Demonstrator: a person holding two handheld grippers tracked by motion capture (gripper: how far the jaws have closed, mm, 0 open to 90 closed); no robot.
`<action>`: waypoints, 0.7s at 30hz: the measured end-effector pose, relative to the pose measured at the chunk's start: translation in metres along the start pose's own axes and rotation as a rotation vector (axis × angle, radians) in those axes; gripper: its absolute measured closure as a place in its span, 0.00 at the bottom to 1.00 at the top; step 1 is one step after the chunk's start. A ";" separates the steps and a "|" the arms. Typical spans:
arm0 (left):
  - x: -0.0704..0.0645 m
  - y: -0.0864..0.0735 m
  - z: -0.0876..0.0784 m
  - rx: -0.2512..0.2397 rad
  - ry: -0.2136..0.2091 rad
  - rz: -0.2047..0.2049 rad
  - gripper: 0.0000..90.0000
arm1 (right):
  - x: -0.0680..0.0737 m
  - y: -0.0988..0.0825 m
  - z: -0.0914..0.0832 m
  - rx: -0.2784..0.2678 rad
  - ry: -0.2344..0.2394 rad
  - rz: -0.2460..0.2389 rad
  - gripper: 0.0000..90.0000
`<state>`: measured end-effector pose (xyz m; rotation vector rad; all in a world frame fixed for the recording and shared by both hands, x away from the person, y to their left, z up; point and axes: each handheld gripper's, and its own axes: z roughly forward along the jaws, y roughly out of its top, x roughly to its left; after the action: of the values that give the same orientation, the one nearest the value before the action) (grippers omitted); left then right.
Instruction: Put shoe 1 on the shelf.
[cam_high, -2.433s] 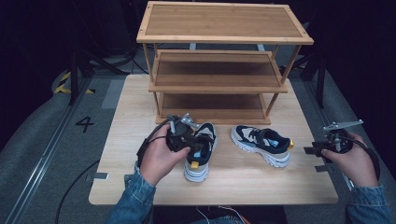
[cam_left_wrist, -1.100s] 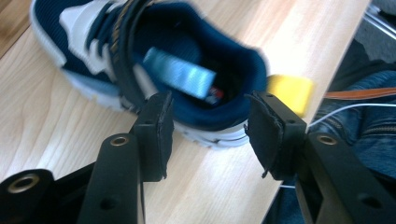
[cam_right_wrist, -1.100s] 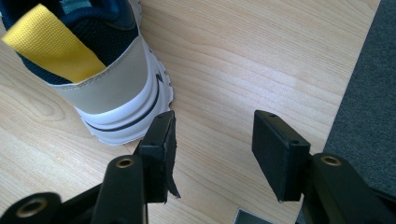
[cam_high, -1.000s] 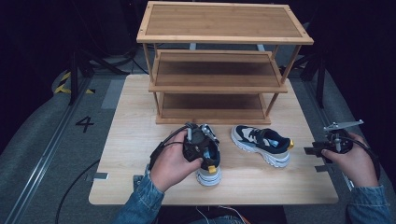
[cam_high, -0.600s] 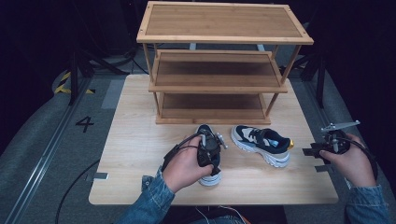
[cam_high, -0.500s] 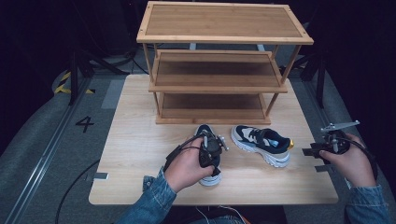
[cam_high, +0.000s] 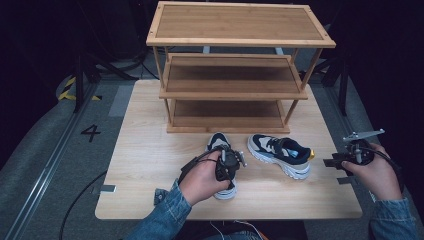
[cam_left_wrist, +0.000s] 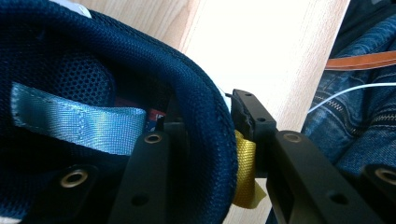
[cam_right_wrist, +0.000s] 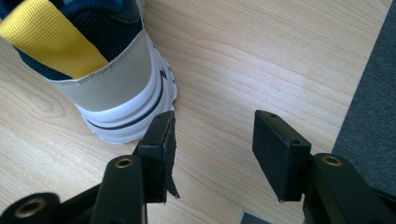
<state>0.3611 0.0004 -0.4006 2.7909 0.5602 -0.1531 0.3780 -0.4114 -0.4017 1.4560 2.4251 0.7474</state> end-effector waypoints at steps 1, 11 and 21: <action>0.000 0.000 0.000 -0.001 0.001 0.007 0.78 | 0.000 0.000 0.000 0.001 0.001 0.000 0.56; 0.000 0.003 -0.016 -0.011 0.047 0.054 0.78 | 0.000 -0.001 -0.001 -0.002 -0.002 0.003 0.56; 0.022 0.012 -0.041 -0.033 0.105 0.046 0.77 | 0.000 -0.002 -0.003 -0.005 -0.005 0.004 0.56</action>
<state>0.3882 0.0106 -0.3617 2.7893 0.5171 0.0132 0.3753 -0.4129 -0.4002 1.4590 2.4159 0.7496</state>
